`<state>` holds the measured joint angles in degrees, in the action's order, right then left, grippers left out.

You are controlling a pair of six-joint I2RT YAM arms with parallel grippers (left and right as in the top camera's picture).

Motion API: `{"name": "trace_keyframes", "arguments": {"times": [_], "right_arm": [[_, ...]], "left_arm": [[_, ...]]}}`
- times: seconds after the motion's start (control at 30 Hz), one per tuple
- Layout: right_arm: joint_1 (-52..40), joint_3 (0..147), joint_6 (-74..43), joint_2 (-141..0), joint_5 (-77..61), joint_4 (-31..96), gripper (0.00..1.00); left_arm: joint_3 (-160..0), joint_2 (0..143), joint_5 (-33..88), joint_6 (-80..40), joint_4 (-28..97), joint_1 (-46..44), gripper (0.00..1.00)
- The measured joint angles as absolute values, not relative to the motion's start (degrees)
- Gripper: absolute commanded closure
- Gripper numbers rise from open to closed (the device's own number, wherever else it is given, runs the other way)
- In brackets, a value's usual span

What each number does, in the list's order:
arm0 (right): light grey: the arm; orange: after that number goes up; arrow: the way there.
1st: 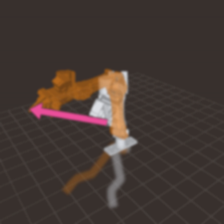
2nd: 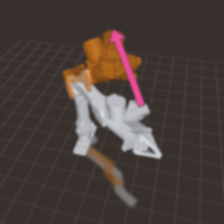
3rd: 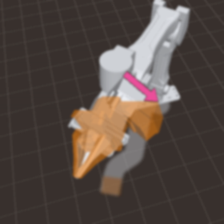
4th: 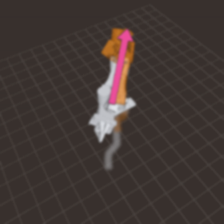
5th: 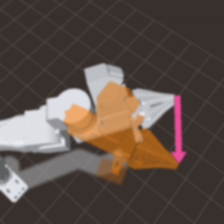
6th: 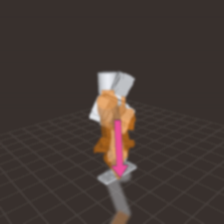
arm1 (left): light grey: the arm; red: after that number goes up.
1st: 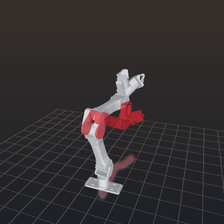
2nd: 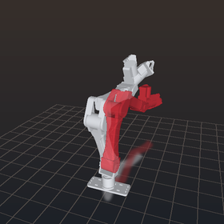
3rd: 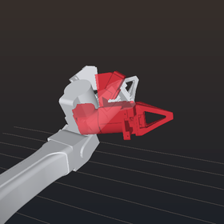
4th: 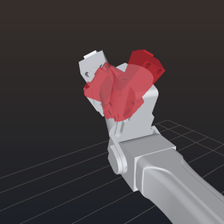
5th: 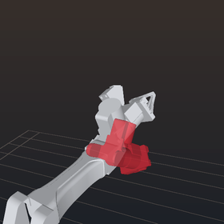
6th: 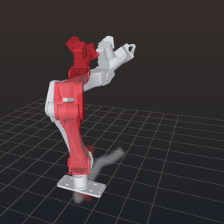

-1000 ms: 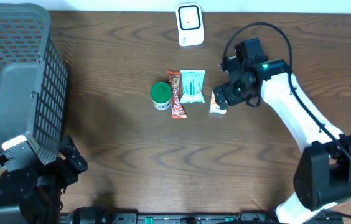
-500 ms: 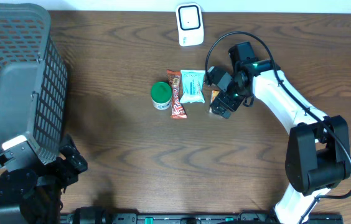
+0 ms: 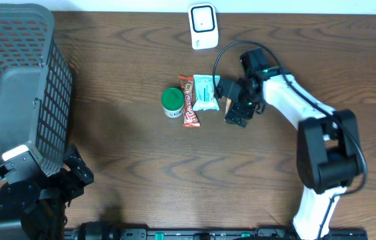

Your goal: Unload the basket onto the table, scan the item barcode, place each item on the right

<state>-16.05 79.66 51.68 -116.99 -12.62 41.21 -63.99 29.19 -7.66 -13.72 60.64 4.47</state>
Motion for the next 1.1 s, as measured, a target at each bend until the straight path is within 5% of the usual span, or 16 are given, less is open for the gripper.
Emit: {"name": "trace_keyframes", "arguments": {"times": [0.13, 0.37, 0.47, 1.1], "right_arm": [[-16.0, 80.9, 52.1, -119.6, -10.9, 39.7, 0.04], [-16.1, 82.0, 48.9, -120.2, -10.2, 40.4, 0.48], [-16.1, 84.2, 46.5, -121.1, -8.6, 42.4, 0.55], [-21.7, 112.6, 8.3, -123.4, -9.9, 66.7, 0.57]], "left_arm": [[-64.0, 29.2, -7.7, -13.7, 60.6, 4.5, 0.02], [-64.0, 29.2, -7.7, -13.7, 60.7, 4.5, 0.02], [-64.0, 29.2, -7.7, -13.7, 60.6, 4.5, 0.02], [-64.0, 29.2, -7.7, -13.7, 60.7, 4.5, 0.02]]}}
